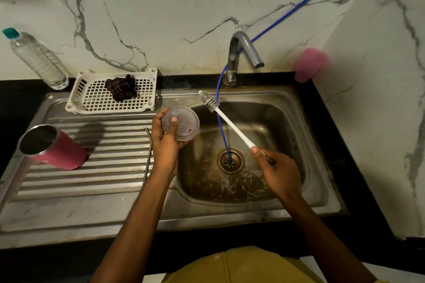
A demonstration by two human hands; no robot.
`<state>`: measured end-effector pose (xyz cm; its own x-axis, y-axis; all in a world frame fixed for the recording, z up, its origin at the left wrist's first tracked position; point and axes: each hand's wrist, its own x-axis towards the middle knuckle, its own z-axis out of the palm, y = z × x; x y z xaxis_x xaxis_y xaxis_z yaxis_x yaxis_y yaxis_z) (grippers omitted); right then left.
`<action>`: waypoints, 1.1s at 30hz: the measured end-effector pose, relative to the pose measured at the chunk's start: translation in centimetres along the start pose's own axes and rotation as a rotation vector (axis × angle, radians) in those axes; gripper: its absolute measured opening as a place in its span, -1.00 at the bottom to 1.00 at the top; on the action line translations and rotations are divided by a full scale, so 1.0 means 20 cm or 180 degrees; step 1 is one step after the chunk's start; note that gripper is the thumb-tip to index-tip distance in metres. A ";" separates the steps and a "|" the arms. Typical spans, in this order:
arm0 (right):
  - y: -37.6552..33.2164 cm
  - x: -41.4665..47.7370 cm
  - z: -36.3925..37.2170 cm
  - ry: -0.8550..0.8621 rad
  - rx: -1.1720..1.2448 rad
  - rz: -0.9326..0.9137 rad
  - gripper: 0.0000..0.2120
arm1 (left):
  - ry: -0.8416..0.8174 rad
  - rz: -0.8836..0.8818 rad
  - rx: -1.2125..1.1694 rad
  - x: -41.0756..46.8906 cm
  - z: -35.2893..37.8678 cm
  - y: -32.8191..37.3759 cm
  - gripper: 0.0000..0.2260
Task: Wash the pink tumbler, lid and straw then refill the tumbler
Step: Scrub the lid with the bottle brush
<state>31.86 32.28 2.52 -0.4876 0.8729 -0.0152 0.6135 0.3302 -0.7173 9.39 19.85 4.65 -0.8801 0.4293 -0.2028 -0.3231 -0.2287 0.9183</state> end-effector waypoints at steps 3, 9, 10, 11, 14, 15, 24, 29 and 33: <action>0.00 -0.01 -0.02 -0.0116 0.0150 -0.0093 -0.64 | -0.0115 -0.0148 -0.0146 0.01 0.00 0.02 -0.64; 0.01 -0.06 -0.01 -0.0459 -0.0272 -0.0506 -0.51 | -0.0310 -0.0543 -0.0755 0.01 -0.02 0.04 -0.57; 0.01 -0.06 -0.01 -0.0479 -0.0293 -0.0523 -0.52 | -0.0352 -0.0537 -0.0710 0.01 -0.02 0.03 -0.59; 0.01 -0.06 -0.02 -0.0493 -0.0325 -0.0540 -0.53 | -0.0413 -0.0545 -0.0673 0.01 -0.02 0.02 -0.61; -0.01 -0.04 -0.03 -0.0422 -0.0466 -0.0506 -0.51 | -0.0600 -0.0593 -0.0575 0.01 -0.04 0.02 -0.62; -0.01 -0.04 -0.03 -0.0377 -0.0533 -0.0486 -0.51 | -0.0653 -0.0571 -0.0543 0.01 -0.04 0.01 -0.60; -0.01 -0.03 -0.01 -0.0085 -0.1083 -0.0598 -0.41 | -0.0644 -0.0273 -0.0196 0.02 -0.05 0.01 -0.60; -0.01 -0.05 -0.03 -0.0071 -0.0765 -0.0807 -0.43 | -0.0694 -0.0231 -0.0229 0.03 -0.06 0.03 -0.59; 0.01 -0.05 -0.04 -0.0079 -0.0712 -0.0966 -0.48 | -0.0687 -0.0200 -0.0228 0.04 -0.08 0.05 -0.60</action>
<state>32.94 31.83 3.04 -0.6811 0.7154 0.1558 0.5580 0.6450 -0.5221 7.89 18.60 4.90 -0.7653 0.6197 -0.1742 -0.4055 -0.2538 0.8782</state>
